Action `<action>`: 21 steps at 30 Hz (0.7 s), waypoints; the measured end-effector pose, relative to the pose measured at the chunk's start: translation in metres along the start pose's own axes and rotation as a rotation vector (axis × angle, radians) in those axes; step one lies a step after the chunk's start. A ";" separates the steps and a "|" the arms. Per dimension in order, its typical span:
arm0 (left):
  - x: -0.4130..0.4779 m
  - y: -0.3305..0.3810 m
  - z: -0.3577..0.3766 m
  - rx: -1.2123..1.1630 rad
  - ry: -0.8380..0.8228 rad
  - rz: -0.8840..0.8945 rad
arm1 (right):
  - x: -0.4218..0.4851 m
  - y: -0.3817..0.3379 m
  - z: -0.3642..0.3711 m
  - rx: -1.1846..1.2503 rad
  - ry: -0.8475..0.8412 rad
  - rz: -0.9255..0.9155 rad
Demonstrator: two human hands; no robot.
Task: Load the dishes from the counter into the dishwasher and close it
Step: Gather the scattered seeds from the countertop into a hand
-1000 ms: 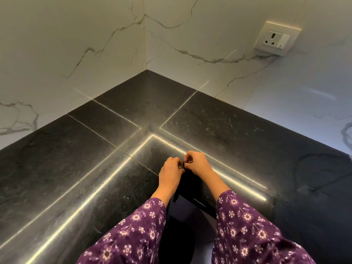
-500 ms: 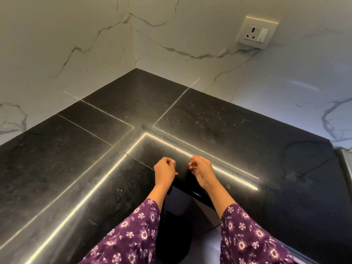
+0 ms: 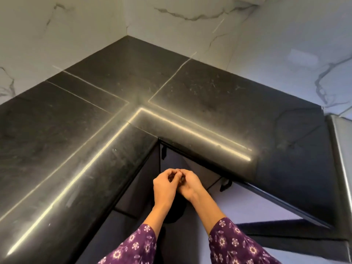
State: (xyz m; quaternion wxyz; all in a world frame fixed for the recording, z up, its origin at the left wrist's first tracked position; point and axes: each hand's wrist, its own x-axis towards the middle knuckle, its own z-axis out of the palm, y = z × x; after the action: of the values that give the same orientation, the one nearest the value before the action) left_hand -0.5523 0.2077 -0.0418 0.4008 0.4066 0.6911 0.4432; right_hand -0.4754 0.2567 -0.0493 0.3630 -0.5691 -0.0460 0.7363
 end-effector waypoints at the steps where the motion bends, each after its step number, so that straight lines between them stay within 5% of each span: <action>1: -0.005 -0.010 0.002 0.026 -0.010 -0.017 | 0.006 0.009 -0.008 0.017 0.010 0.042; 12: -0.013 -0.113 -0.007 0.206 -0.024 -0.337 | 0.102 0.075 -0.071 -0.127 0.288 0.162; 21: 0.003 -0.119 -0.003 0.296 -0.040 -0.362 | 0.134 0.095 -0.081 -0.038 0.242 0.051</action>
State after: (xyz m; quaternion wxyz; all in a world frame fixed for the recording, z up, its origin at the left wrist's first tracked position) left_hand -0.5804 0.1766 -0.1530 0.4234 0.3391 0.8021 0.2497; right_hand -0.4624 0.2377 -0.2314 0.3364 -0.6614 -0.0014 0.6703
